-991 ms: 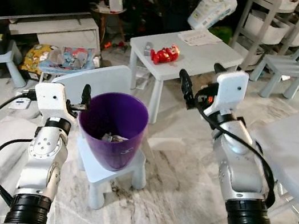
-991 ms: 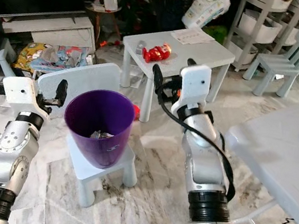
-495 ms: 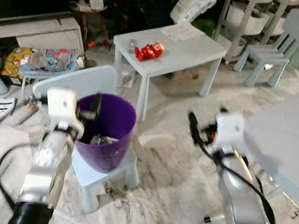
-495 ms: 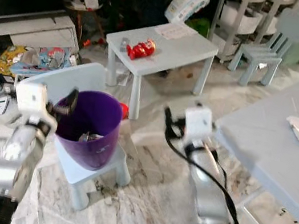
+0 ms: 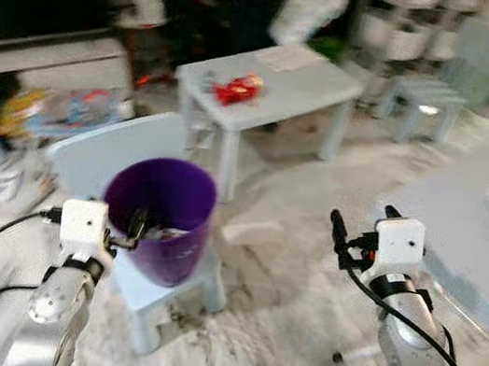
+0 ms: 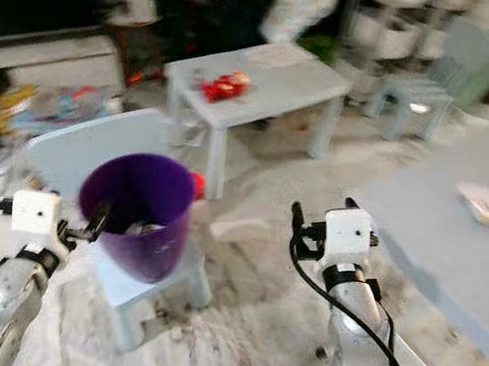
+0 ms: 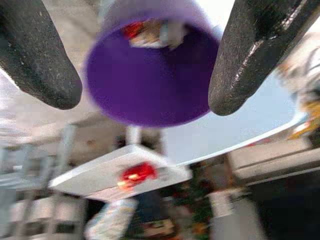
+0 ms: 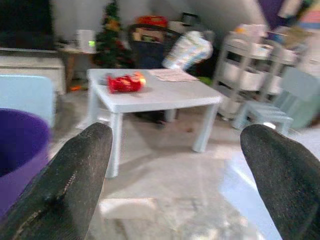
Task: Picking trash to rubbish bin
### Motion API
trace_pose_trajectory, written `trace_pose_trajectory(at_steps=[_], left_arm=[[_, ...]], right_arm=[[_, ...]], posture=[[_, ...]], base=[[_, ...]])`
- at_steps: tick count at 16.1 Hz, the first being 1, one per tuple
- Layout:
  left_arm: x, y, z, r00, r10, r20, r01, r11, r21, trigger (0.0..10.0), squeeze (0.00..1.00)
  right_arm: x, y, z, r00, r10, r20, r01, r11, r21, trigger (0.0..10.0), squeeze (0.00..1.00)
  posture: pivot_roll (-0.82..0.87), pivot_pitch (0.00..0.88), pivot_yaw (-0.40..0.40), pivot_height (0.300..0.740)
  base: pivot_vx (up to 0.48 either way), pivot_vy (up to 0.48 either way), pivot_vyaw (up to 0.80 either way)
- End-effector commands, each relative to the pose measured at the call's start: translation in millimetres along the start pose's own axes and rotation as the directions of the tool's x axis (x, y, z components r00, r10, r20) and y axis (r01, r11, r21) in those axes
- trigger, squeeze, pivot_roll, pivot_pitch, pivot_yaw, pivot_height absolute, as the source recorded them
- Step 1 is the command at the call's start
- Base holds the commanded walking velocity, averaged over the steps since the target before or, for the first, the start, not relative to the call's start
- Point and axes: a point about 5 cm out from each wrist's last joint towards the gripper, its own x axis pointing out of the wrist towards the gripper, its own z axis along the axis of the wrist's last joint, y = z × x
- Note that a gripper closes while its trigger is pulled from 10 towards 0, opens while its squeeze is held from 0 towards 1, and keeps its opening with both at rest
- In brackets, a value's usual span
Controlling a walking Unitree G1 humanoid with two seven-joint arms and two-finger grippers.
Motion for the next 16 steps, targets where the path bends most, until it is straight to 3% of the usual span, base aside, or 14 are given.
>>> trace_pose_trajectory(at_steps=[1, 7, 16], left_arm=[[6.1, -4.8, 11, 0.999, -0.024, 0.032, 0.024, 1.0, -0.001, 10.0, 0.0], [25.3, 6.8, 31, 0.997, 0.006, 0.072, -0.005, 1.0, -0.014, 10.0, 0.0], [36.5, 13.7, 42, 0.994, 0.033, 0.102, -0.03, 0.999, -0.029, 10.0, 0.0]], right_arm=[[1.5, -2.9, 9, 1.0, -0.015, 0.026, 0.015, 1.0, 0.001, 10.0, 0.0], [-0.5, -4.5, 11, 0.999, -0.031, 0.026, 0.031, 1.0, -0.001, 10.0, 0.0], [-0.1, -4.1, 14, 0.999, -0.031, 0.028, 0.031, 0.999, -0.007, 10.0, 0.0]], posture=[[-0.11, 0.0, 0.057, 0.74], [-0.13, 0.0, 0.064, 0.74], [-0.13, 0.0, 0.062, 0.74]], base=[[0.0, 0.0, -0.79], [0.0, 0.0, -0.79], [0.0, 0.0, -0.77]])
